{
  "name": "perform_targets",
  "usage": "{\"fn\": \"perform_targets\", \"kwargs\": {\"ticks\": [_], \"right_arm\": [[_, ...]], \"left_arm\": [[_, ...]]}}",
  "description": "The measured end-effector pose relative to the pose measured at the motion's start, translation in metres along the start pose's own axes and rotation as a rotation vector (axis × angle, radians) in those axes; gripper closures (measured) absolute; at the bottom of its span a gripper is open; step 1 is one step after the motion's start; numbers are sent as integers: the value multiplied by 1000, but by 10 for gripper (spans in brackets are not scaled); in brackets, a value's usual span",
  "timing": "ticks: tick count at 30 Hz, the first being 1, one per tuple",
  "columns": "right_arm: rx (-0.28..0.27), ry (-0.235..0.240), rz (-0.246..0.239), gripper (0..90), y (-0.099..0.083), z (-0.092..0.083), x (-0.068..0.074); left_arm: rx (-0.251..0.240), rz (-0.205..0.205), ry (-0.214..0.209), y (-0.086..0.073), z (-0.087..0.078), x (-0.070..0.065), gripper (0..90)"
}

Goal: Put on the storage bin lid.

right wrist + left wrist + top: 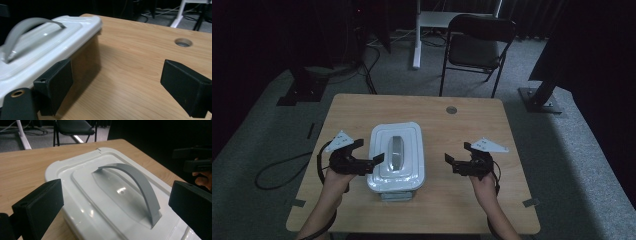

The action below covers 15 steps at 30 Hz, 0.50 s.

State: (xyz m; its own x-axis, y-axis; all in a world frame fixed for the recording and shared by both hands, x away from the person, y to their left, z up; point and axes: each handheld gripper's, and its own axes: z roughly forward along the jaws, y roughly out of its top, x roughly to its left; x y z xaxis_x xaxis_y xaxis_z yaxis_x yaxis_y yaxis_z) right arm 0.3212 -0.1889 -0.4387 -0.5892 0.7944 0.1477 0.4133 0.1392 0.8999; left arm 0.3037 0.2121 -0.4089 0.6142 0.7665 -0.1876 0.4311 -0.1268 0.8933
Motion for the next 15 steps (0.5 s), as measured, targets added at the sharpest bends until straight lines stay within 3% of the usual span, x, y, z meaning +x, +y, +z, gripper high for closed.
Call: {"fn": "perform_targets", "kwargs": {"ticks": [7,15], "right_arm": [[17,-22,13,104,-10,-3,-13],[40,-65,7,103,-24,-4,-26]], "left_arm": [[0,-4,34,-12,-8,11,6],[-17,-57,73,-32,-22,29,6]]}}
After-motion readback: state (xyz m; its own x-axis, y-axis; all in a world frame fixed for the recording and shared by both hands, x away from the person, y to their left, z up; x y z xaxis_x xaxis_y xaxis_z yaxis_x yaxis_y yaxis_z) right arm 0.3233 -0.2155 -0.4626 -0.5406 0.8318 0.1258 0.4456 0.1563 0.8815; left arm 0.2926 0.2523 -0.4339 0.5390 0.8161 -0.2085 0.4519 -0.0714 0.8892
